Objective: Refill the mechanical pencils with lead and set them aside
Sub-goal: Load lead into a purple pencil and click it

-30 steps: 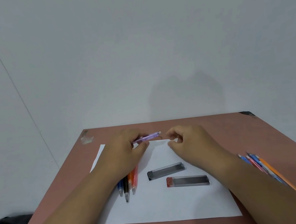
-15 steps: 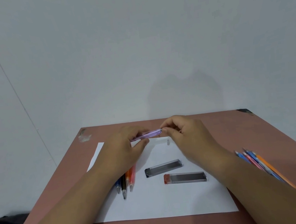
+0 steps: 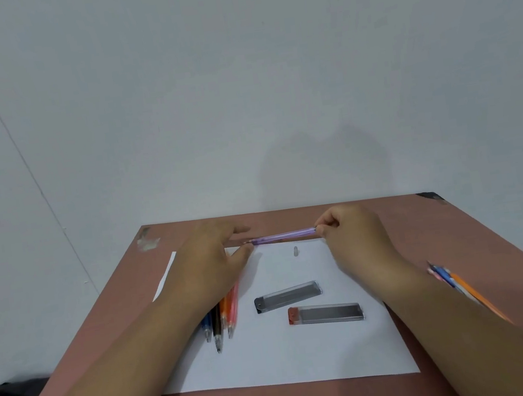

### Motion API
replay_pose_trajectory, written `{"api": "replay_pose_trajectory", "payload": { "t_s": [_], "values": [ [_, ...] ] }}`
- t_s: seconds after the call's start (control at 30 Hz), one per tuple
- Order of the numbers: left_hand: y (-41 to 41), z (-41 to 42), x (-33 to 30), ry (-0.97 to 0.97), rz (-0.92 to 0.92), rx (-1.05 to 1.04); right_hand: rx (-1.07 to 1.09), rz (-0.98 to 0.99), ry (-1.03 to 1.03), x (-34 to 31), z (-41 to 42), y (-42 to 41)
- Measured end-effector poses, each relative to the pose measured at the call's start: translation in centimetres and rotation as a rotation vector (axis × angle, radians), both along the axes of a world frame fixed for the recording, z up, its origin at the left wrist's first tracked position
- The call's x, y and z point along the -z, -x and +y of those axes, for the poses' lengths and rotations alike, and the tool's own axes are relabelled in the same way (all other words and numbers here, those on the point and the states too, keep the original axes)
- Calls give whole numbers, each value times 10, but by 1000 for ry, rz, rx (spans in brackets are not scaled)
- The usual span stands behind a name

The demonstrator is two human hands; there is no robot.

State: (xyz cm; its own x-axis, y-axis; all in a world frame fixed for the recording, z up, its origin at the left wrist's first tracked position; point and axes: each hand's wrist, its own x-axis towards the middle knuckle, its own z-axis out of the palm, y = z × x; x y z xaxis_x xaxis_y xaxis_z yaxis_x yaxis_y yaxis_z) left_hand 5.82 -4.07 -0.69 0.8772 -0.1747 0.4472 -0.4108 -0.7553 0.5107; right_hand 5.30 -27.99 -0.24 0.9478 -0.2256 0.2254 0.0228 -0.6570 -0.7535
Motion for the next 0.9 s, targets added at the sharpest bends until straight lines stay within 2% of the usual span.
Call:
{"api": "replay_pose_trajectory", "payload": {
  "t_s": [0.13, 0.2, 0.33, 0.47, 0.53, 0.63, 0.7, 0.77, 0.9],
  "values": [
    [1, -1, -3, -3, 19, 6, -5, 26, 274, 5, -3, -4],
    [3, -2, -5, 15, 35, 28, 0, 23, 335, 8, -4, -5],
    [9, -5, -5, 9, 55, 89, -13, 52, 381, 8, -3, -8],
    [15, -6, -5, -125, 116, 200, -14, 54, 356, 11, -4, -9],
    [16, -6, -6, -195, 137, 236, -21, 3, 344, 12, -4, -6],
    [15, -5, -7, -177, 155, 235, -56, -149, 394, 4, -2, -1],
    [13, -3, -6, -147, 145, 208, -177, -248, 424, -5, 3, 4],
    [11, -3, -6, -127, 124, 172, -367, -253, 390, -12, 10, 10],
    [10, -3, -6, -70, 95, 122, -620, -36, 310, -8, 18, 16]
  ]
}}
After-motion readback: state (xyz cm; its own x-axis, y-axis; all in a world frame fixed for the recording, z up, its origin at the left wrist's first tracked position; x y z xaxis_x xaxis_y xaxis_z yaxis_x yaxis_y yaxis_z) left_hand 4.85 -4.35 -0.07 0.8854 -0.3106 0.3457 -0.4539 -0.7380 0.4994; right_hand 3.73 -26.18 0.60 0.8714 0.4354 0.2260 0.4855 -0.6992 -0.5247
